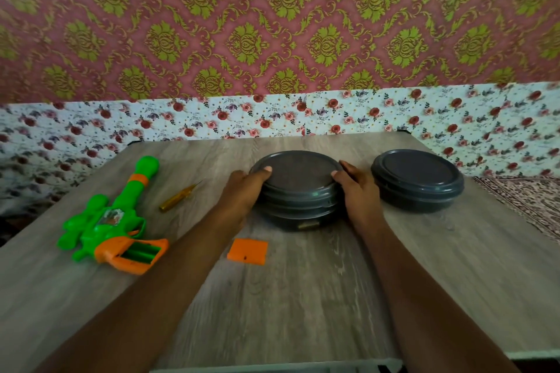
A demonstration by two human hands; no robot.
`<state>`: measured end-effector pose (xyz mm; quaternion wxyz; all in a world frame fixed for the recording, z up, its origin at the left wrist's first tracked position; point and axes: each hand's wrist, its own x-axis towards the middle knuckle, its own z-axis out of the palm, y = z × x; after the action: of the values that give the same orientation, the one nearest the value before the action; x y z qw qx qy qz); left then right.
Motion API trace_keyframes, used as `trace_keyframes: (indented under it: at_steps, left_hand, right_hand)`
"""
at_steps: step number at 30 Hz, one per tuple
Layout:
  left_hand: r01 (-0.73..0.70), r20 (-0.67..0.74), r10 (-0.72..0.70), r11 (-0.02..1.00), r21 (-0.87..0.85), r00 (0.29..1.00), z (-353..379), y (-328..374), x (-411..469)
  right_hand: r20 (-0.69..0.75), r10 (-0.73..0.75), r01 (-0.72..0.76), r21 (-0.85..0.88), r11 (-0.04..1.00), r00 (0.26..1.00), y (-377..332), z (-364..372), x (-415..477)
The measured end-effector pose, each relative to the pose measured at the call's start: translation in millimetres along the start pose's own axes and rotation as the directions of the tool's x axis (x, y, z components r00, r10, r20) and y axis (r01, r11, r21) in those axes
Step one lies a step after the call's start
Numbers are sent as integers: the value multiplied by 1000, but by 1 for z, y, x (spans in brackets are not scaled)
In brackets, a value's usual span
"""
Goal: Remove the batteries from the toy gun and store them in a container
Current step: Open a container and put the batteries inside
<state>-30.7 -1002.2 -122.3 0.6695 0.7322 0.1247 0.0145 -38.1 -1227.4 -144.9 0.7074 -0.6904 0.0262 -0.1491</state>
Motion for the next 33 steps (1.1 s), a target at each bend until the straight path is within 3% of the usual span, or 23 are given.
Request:
trace_keyframes:
  at_steps: [4,12,16,24,28,33]
  left_hand:
    - [-77,31,81,990,-117,996,5,-6,7]
    - [-175,190,231,946,-273,954,7,1,-14]
    - [-148,193,214,940,-308,958,1,0,-13]
    - [26,258,47,962,-272,965,4,3,-16]
    - [7,247,62,963,-270,967,8,2,-18]
    - [53,370,63,954,-296,927,-1,0,-18]
  right_hand:
    - [22,21,-24,132,991,1000,-1,0,-1]
    - [156,-123,97,164,982,980,-7,6,-7]
    - [183,-94,53,218,975,979,-4,5,-4]
    - [266,105,-191,324,926,958,-10,7,-1]
    - [288,92,-179,294,939,953,-10,9,-2]
    - [359,81,-197,299,934,930,-8,5,0]
